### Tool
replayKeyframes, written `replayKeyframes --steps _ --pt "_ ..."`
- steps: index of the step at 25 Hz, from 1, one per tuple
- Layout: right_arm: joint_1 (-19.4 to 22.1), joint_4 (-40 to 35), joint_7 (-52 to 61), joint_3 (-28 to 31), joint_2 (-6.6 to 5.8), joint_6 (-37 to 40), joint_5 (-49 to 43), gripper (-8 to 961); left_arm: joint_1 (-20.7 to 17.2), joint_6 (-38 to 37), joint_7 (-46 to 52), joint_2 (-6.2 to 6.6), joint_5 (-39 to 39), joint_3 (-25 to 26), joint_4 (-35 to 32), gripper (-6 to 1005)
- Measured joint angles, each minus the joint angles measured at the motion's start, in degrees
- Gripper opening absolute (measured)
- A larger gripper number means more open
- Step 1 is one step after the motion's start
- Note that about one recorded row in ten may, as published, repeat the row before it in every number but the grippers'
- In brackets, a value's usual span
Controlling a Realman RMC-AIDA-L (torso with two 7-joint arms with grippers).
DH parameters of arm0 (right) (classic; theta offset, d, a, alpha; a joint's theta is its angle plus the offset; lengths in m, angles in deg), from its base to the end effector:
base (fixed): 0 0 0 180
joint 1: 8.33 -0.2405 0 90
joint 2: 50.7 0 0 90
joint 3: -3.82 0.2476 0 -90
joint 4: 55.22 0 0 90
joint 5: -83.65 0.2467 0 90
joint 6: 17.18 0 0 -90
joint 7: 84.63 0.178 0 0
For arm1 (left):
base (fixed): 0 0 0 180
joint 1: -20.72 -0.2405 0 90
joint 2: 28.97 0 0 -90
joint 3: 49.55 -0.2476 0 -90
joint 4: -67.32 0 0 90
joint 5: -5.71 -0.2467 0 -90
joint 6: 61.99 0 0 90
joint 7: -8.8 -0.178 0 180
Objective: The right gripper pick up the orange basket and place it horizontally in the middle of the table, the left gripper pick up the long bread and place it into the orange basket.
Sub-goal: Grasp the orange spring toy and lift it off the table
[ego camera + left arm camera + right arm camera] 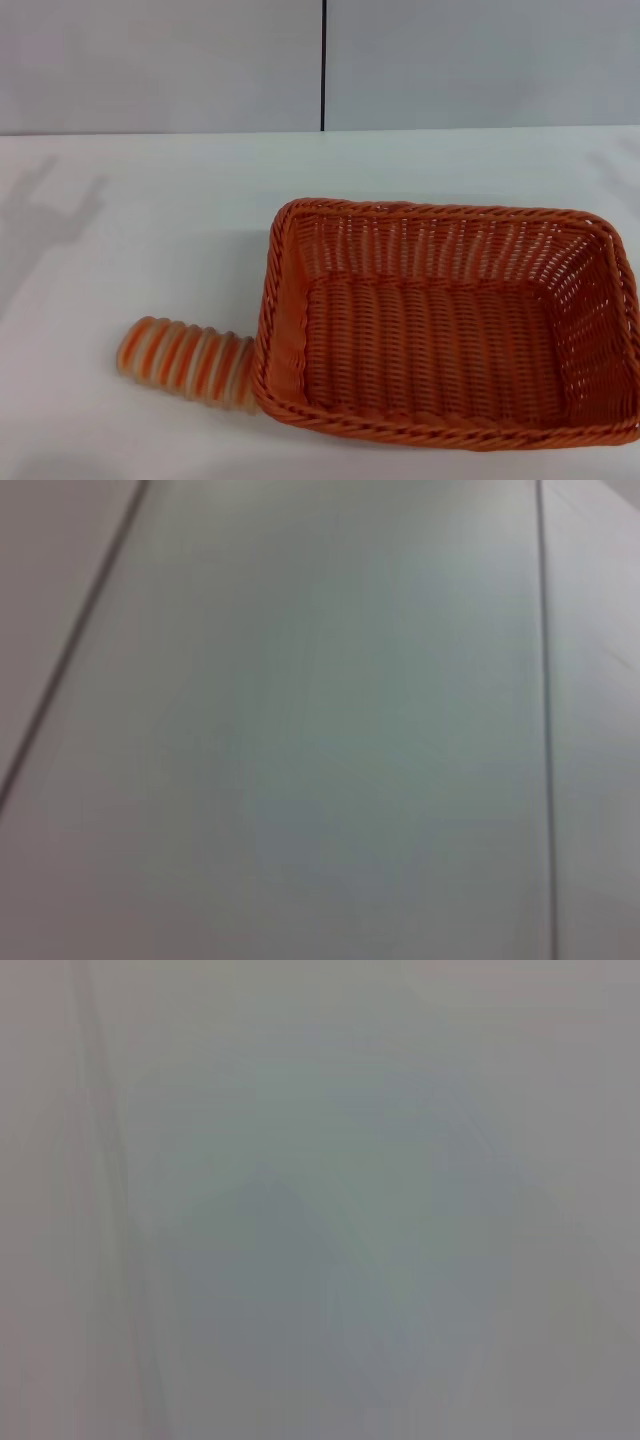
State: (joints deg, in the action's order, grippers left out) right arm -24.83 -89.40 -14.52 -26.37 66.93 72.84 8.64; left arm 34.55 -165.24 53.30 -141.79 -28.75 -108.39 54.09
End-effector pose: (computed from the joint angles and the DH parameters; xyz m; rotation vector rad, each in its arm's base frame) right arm 0.3237 0.3435 0.1017 -1.8617 0.5867 1.2202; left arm -0.3262 0.2966 0.0909 -1.6331 -0.3079 -1.3440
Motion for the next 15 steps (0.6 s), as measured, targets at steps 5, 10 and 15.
replayKeyframes --steps 5,10,15 --pt "3.06 9.96 -12.99 5.19 0.83 2.82 6.91 564 0.1 2.9 6.3 2.67 -7.23 0.47 -4.97 783" --pt "4.18 13.68 -17.78 6.75 0.81 4.05 7.15 563 -0.08 5.46 14.14 4.91 -15.57 0.64 -11.7 783" --pt "4.41 15.42 -18.29 8.71 0.59 3.02 7.09 562 0.07 5.36 24.68 7.09 -29.92 2.64 -20.99 782"
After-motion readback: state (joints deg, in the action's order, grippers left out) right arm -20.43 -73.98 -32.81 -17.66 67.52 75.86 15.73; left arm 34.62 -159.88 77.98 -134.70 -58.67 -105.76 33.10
